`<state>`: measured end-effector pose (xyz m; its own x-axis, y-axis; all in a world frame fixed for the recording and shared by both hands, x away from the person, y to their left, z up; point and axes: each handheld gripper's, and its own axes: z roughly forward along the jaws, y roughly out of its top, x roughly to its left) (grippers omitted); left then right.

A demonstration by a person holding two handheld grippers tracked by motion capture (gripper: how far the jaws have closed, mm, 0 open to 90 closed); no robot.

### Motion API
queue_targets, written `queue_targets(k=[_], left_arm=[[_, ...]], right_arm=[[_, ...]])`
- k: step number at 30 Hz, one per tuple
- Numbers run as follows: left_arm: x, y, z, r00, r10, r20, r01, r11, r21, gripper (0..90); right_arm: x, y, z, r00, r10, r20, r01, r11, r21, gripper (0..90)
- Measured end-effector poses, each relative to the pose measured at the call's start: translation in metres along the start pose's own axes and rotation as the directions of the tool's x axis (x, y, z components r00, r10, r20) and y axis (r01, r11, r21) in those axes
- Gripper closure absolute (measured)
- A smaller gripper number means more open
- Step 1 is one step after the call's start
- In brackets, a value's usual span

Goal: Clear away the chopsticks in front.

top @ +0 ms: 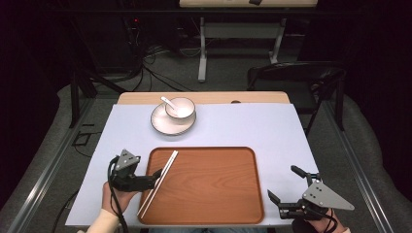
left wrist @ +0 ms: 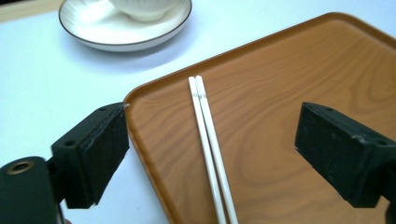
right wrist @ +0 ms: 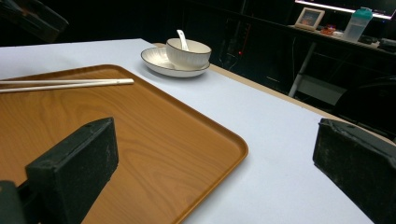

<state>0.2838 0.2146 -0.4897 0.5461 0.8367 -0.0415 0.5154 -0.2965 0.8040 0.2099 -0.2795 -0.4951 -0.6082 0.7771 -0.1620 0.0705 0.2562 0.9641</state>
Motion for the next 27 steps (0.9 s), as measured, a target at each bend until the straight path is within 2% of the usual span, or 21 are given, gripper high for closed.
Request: queue_targets(k=[4,7,12,18,20,22,25,27], left_arm=[[0.008,-0.013,-0.017,0.9998,0.019,-0.005,-0.019,0.9993,-0.032,3.6],[0.016,-0.022,-0.030,0.9997,0.013,-0.020,-0.015,0.9967,-0.080,1.8],[0.022,-0.038,-0.046,0.9990,0.024,-0.037,-0.031,0.9810,-0.192,0.0],[0.027,-0.053,-0.055,0.9982,0.021,-0.057,-0.033,0.9766,-0.213,0.0],[0.028,-0.055,-0.058,0.9969,0.029,-0.073,-0.045,0.9746,-0.220,0.0],[0.027,-0.056,-0.058,0.9977,0.021,-0.064,-0.036,0.9712,-0.235,0.0],[0.028,-0.057,-0.057,0.9983,0.020,-0.056,-0.032,0.9727,-0.230,0.0],[0.029,-0.057,-0.055,0.9983,0.012,-0.057,-0.025,0.9712,-0.237,0.0]], right_arm=[[0.000,0.000,0.000,1.0000,0.003,0.002,-0.003,1.0000,0.005,0.0],[0.000,0.000,0.001,1.0000,0.002,0.001,-0.002,1.0000,0.007,0.0],[0.001,0.000,0.001,1.0000,0.002,0.003,-0.002,1.0000,0.008,0.0],[0.000,0.000,0.000,1.0000,0.001,0.001,-0.001,1.0000,0.006,0.0],[0.001,0.000,0.000,1.0000,0.000,0.002,0.000,1.0000,0.008,0.0],[0.001,0.000,0.001,1.0000,-0.003,0.002,0.003,1.0000,0.008,0.0],[0.000,0.000,0.000,1.0000,-0.002,0.001,0.002,1.0000,0.005,0.0],[0.000,0.000,0.001,1.0000,0.000,0.001,0.000,1.0000,0.008,0.0]])
